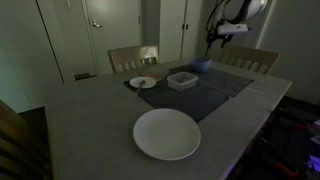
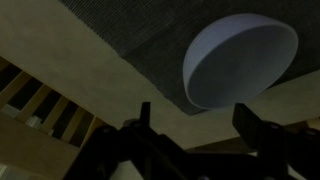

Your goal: Pour the contents in the blue bowl into the clear bowl

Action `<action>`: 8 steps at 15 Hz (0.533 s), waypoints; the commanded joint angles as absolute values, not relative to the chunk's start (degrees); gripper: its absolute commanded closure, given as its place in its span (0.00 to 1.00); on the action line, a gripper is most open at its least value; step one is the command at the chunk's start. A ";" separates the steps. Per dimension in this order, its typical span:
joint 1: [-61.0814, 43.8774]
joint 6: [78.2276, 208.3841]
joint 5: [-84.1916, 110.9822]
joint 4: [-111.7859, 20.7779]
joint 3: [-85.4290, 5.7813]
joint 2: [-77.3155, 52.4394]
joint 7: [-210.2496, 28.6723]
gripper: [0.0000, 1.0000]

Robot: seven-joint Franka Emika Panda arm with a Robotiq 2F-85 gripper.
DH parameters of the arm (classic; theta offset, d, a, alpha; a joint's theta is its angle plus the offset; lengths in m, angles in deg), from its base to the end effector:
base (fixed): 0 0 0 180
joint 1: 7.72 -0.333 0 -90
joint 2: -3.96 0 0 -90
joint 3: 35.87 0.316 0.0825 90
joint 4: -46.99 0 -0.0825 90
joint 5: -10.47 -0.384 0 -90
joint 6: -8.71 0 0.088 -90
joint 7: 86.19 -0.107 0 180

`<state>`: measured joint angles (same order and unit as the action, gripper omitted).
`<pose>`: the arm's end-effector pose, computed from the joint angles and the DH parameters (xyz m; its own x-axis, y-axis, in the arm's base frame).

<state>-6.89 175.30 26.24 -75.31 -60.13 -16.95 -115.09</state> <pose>0.5618 -0.2346 0.2921 0.7301 -0.5029 0.4626 -0.6055 -0.7899 0.0970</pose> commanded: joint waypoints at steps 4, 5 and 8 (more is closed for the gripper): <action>-20.45 175.32 45.48 -75.49 -74.69 -12.60 -128.55 0.00; -22.55 175.21 49.00 -75.44 -76.85 -11.87 -130.97 0.00; -28.30 175.03 60.09 -75.42 -82.48 -8.88 -138.31 0.00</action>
<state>-23.35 175.30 51.74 -75.05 -77.61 -11.72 -133.04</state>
